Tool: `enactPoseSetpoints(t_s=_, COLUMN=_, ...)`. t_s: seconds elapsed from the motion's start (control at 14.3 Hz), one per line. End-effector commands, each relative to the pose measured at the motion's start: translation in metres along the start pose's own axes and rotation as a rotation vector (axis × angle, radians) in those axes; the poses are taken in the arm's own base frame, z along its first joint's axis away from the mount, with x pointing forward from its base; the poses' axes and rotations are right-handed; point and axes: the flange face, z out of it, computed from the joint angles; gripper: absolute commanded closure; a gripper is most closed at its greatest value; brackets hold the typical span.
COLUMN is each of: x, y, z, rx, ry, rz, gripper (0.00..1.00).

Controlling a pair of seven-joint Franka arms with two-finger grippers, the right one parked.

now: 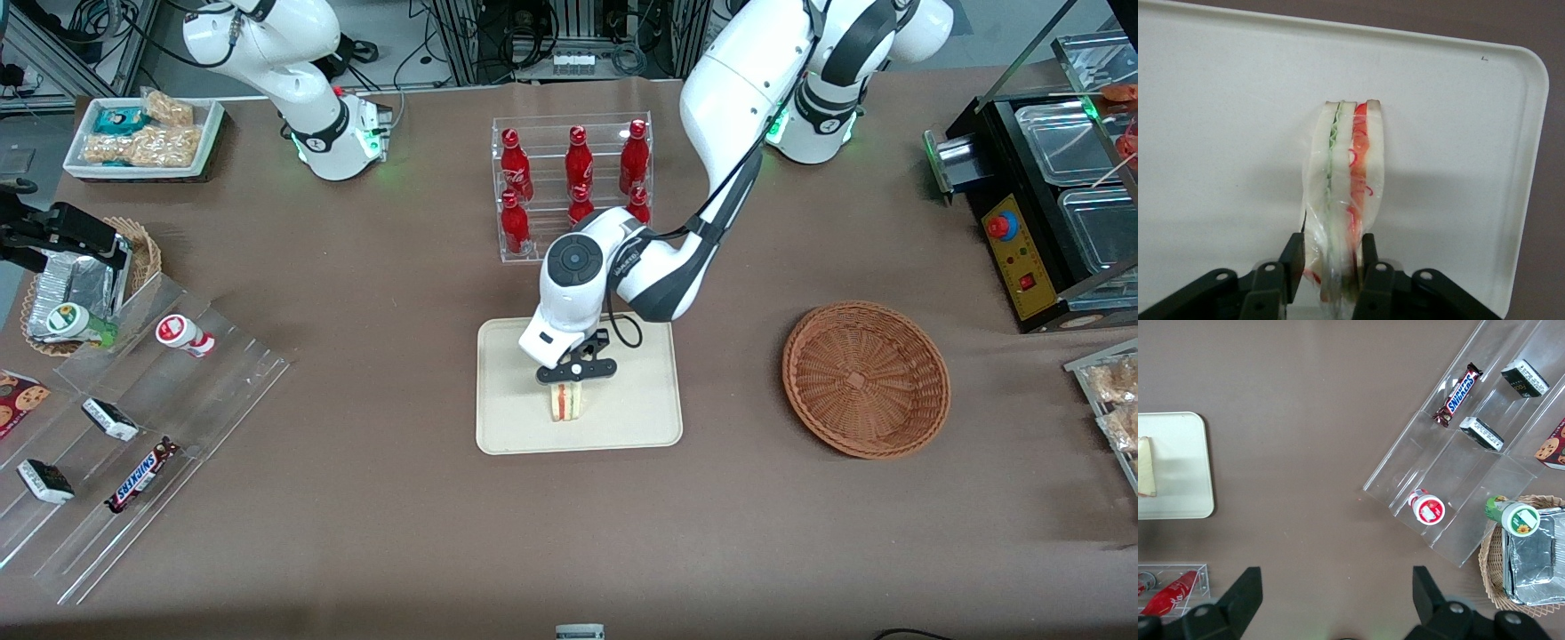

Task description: Place sandwich from basket to tray

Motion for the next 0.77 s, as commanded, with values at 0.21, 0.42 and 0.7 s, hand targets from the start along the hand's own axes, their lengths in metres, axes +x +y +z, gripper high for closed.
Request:
enactPoseSetpoints(t_s=0.21, x=0.03, y=-0.02, z=-0.118, rx=-0.006, ry=0.087, rz=-0.093, gripper=0.0)
enactPoseSetpoints(t_s=0.42, x=0.068, y=-0.073, z=-0.178, rx=0.025, ry=0.076, rz=-0.177, gripper=0.0)
enactPoseSetpoints(t_s=0.7, x=0.093, y=-0.152, z=-0.202, rx=0.066, ry=0.032, rz=-0.164, gripper=0.0)
